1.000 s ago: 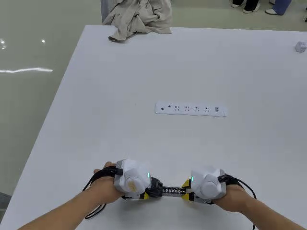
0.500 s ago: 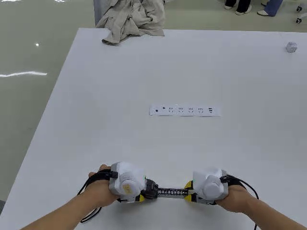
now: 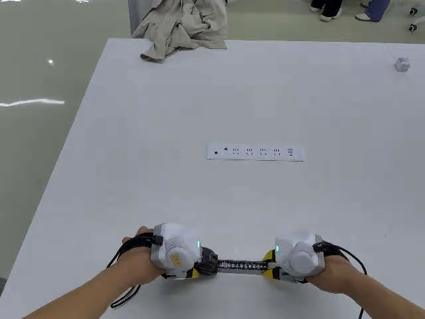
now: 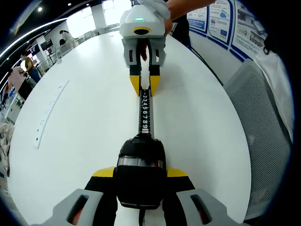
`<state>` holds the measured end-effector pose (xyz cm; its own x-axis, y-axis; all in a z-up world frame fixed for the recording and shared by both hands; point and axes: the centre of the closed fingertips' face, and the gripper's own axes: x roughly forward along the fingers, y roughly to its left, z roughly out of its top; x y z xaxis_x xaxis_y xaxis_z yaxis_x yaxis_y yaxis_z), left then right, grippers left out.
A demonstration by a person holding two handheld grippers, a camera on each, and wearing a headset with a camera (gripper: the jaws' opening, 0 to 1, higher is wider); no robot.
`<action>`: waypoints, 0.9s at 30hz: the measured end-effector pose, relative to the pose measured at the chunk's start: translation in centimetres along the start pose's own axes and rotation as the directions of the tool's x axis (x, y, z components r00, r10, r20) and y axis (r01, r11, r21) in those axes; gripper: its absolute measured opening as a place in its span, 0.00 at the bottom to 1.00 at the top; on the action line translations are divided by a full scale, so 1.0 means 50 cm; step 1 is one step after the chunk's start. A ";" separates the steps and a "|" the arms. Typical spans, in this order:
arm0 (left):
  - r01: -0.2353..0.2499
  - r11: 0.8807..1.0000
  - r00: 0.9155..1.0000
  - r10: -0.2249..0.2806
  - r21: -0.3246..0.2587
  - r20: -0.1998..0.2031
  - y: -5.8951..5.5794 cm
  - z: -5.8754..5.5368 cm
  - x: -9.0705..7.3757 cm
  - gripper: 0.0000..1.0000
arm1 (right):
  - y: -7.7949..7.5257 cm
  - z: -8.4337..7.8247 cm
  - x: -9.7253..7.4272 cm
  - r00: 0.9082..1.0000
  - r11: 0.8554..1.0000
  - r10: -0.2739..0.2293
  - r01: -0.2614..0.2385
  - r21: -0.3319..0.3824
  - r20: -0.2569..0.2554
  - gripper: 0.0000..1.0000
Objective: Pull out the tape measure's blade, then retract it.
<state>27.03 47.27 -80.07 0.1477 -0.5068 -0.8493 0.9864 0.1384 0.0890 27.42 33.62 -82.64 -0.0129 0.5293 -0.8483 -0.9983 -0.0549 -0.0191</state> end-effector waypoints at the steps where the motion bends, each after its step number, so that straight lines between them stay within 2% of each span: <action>1: 0.001 1.000 1.000 -0.001 0.000 0.000 0.000 0.000 0.000 0.34 | 0.000 -0.002 -0.002 1.000 1.000 0.000 0.000 0.001 -0.001 0.13; 27: 0.006 1.000 1.000 -0.006 0.003 -0.008 0.000 -0.001 0.001 0.34 | -0.001 -0.061 -0.036 1.000 1.000 0.001 0.000 0.018 -0.030 0.13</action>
<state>27.03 47.28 -80.14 0.1407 -0.5005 -0.8542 0.9875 0.1329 0.0848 27.68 30.10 -82.72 -0.0118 0.5036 -0.8639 -0.9992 -0.0395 -0.0093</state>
